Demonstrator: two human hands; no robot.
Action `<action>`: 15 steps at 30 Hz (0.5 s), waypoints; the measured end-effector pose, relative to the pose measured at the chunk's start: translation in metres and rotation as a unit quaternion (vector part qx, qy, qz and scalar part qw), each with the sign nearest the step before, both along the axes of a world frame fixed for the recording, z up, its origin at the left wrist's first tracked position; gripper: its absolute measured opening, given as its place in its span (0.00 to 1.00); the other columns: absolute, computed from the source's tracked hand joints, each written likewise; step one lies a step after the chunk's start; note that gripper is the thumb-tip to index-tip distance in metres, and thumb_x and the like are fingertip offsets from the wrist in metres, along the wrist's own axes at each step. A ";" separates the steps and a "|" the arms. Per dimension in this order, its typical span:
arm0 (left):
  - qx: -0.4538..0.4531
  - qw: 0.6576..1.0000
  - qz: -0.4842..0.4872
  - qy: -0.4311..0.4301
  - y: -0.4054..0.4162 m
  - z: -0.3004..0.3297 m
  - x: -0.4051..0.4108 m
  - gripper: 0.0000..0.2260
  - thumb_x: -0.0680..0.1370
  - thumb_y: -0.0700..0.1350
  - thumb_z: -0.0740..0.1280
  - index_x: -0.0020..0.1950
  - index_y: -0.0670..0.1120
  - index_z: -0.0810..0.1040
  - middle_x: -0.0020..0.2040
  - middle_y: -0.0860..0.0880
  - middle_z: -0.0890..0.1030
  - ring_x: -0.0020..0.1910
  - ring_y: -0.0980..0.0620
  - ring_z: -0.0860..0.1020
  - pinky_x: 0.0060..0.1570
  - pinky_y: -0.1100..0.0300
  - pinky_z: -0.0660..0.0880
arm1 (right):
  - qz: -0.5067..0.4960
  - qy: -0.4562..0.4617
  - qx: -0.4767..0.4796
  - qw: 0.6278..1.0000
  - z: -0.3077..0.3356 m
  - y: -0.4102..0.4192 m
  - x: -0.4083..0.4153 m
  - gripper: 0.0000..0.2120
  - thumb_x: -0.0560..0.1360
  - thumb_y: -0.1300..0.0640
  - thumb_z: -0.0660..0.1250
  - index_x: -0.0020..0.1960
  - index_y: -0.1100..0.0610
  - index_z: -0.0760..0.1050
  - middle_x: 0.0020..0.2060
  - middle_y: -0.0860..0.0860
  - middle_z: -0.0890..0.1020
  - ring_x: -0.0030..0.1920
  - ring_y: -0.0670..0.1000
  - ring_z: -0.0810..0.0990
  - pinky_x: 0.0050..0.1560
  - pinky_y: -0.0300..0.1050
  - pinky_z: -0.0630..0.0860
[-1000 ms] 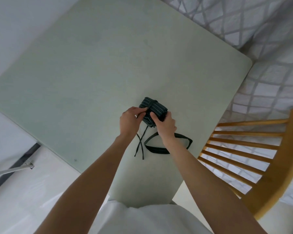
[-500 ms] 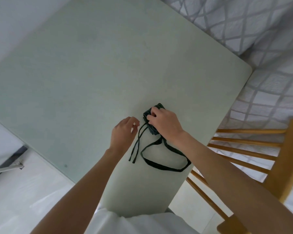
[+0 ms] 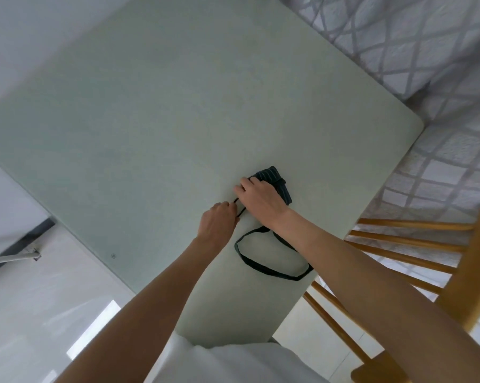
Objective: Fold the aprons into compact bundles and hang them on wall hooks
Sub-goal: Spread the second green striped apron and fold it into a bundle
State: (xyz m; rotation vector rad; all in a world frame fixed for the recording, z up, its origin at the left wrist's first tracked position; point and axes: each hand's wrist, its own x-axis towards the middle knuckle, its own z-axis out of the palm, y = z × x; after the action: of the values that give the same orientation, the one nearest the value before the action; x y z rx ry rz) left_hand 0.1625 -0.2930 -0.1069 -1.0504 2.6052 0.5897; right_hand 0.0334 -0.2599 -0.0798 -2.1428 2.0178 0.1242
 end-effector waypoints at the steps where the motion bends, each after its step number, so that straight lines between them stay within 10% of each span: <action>1: -0.007 1.000 -0.008 0.013 -0.001 0.001 0.001 0.12 0.82 0.48 0.56 0.54 0.41 0.73 0.49 0.46 0.77 0.49 0.47 0.76 0.37 0.58 0.67 | -0.013 -0.018 -0.006 1.000 -0.002 0.000 0.000 0.16 0.53 0.73 0.76 0.35 0.63 0.74 0.30 0.57 0.76 0.27 0.55 0.75 0.23 0.39 0.66; 8: 0.052 0.986 0.082 0.133 -0.030 0.018 0.007 0.08 0.81 0.46 0.58 0.54 0.45 0.74 0.43 0.49 0.82 0.41 0.46 0.80 0.40 0.54 0.74 | -0.067 -0.172 0.056 0.981 -0.005 0.000 -0.011 0.07 0.78 0.62 0.59 0.51 0.62 0.74 0.44 0.56 0.79 0.47 0.54 0.74 0.43 0.49 0.71; 15: 0.165 0.904 0.259 0.298 -0.023 0.035 0.001 0.09 0.79 0.37 0.57 0.51 0.46 0.75 0.42 0.54 0.82 0.33 0.63 0.76 0.33 0.72 0.69 | -0.147 -0.279 0.116 0.942 0.005 -0.002 -0.015 0.09 0.77 0.58 0.64 0.40 0.59 0.76 0.32 0.50 0.77 0.35 0.50 0.72 0.37 0.43 0.65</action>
State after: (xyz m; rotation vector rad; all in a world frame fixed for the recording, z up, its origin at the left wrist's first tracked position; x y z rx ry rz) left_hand 0.1634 -0.3162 -0.0720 -1.6497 2.5057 1.6429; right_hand 0.0189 -0.2623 -0.0744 -1.4921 1.8355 -0.2490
